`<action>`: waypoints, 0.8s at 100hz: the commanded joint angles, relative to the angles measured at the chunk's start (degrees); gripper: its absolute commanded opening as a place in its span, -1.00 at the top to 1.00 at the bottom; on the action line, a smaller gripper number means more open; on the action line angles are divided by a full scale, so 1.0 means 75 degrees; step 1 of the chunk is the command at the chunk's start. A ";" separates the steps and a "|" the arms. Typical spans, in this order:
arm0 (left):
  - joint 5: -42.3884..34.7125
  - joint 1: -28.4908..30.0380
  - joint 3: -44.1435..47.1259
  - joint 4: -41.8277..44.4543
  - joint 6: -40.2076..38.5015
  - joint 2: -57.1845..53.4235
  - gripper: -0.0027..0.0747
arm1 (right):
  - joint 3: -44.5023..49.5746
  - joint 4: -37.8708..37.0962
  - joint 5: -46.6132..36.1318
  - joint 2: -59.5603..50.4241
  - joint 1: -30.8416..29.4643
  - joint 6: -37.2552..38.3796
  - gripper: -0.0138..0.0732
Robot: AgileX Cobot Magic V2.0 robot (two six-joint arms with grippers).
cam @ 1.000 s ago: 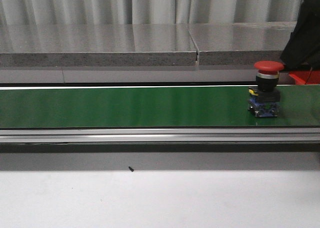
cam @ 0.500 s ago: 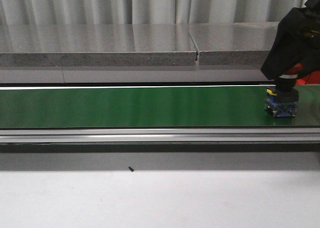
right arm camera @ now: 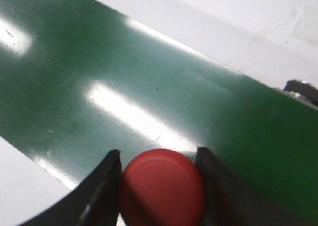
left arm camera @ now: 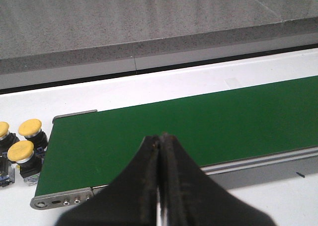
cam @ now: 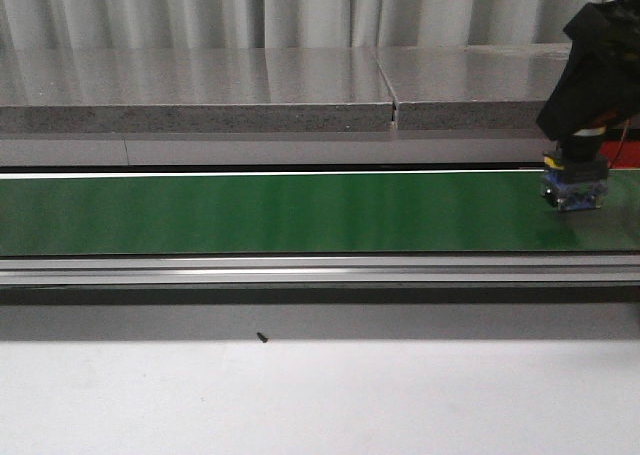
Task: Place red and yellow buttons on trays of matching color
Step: 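Lower the right gripper onto the second red button and grasp it, then carry the button into the red tray beside the others and release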
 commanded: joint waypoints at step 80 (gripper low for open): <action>-0.0529 -0.0064 -0.0201 -0.0089 -0.0075 0.0064 0.98 | -0.0230 0.0747 -0.1638 -0.0700 -0.3808 0.0663 0.53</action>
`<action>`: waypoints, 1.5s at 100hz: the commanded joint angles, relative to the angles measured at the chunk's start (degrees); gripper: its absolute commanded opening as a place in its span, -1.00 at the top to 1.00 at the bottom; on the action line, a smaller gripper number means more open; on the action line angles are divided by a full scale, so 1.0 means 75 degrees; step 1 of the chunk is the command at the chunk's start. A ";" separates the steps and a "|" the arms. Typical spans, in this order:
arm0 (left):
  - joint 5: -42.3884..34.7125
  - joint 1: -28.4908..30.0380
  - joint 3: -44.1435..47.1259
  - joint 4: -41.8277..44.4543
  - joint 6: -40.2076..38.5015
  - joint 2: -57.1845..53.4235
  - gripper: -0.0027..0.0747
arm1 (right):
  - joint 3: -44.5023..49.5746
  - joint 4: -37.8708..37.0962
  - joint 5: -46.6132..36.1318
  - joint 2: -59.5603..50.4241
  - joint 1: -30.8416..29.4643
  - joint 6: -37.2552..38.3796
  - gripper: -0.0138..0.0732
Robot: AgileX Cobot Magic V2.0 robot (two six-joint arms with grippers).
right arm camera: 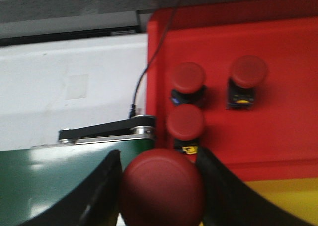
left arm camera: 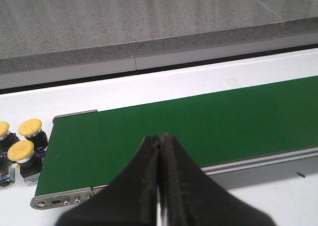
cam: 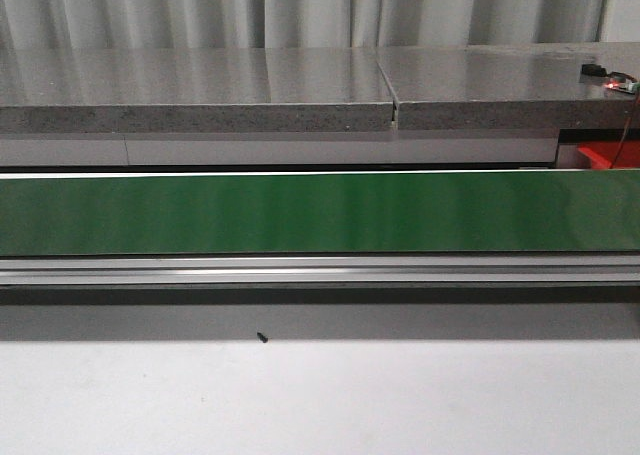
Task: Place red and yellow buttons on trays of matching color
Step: 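Carry the button into the red tray beside the others and release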
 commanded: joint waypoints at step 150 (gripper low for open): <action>-0.0529 -0.0064 -0.0201 -0.0089 -0.0075 0.0064 0.98 | -0.2895 0.1505 0.0462 0.3760 -0.1031 0.0006 0.52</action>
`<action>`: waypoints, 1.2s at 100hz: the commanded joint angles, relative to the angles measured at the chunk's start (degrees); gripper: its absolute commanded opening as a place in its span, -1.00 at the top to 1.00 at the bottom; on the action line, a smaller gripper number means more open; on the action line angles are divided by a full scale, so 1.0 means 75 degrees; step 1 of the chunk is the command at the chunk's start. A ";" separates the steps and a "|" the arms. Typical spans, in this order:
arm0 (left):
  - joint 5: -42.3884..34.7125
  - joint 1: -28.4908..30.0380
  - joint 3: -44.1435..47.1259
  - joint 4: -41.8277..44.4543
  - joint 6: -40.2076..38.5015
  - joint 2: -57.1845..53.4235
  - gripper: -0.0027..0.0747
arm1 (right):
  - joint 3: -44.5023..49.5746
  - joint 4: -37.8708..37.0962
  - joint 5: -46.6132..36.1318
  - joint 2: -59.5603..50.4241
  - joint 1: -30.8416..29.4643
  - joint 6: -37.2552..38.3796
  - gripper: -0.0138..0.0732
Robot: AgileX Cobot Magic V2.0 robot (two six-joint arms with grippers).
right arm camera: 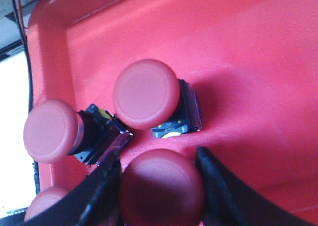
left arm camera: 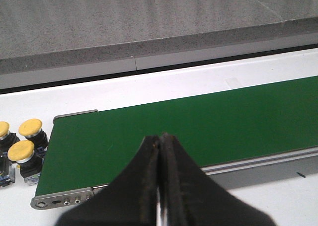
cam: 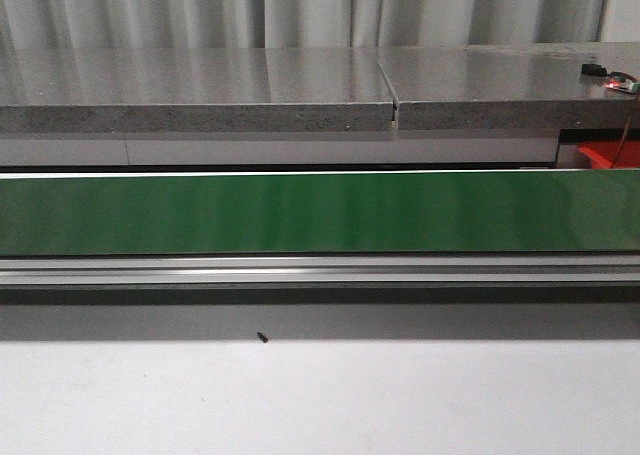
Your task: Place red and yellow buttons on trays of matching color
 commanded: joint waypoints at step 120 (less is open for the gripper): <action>-0.0529 -0.0064 -0.0201 -0.0089 -0.0075 0.0064 0.98 | -0.0177 0.0164 0.0942 -0.1998 0.0367 -0.0611 0.86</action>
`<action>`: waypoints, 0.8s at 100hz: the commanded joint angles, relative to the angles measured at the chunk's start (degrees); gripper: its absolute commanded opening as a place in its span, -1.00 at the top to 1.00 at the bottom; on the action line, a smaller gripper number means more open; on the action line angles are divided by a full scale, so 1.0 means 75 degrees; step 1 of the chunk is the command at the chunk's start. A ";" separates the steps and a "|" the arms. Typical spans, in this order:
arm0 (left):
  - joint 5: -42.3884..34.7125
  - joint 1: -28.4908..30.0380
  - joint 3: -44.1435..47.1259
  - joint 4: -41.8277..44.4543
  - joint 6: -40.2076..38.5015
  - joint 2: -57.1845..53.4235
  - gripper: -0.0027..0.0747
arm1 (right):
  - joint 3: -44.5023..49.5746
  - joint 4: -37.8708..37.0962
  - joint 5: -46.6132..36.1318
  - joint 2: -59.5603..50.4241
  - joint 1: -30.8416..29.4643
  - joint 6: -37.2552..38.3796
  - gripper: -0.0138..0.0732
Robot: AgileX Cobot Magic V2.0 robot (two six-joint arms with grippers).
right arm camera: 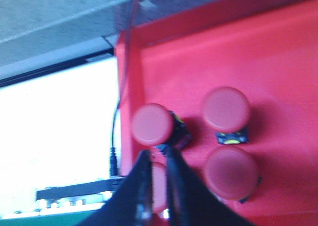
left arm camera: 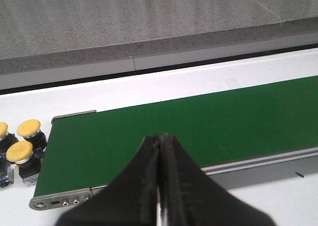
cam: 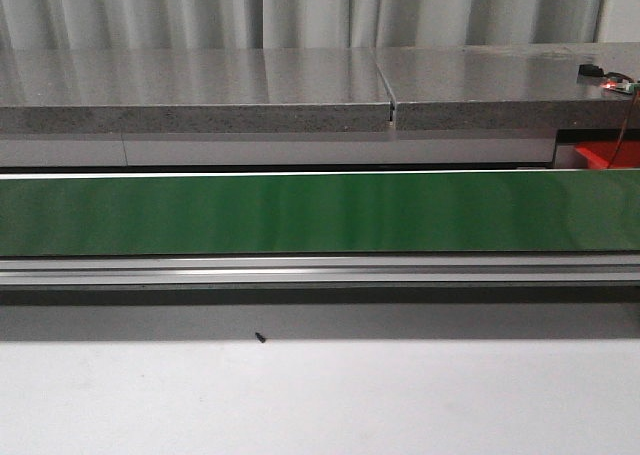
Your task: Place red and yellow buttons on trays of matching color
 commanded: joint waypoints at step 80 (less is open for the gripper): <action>-0.0529 -0.0064 -0.0201 -0.0089 -0.0075 0.0064 0.98 | 0.2644 0.0043 -0.1683 -0.3464 0.2807 -0.0443 0.82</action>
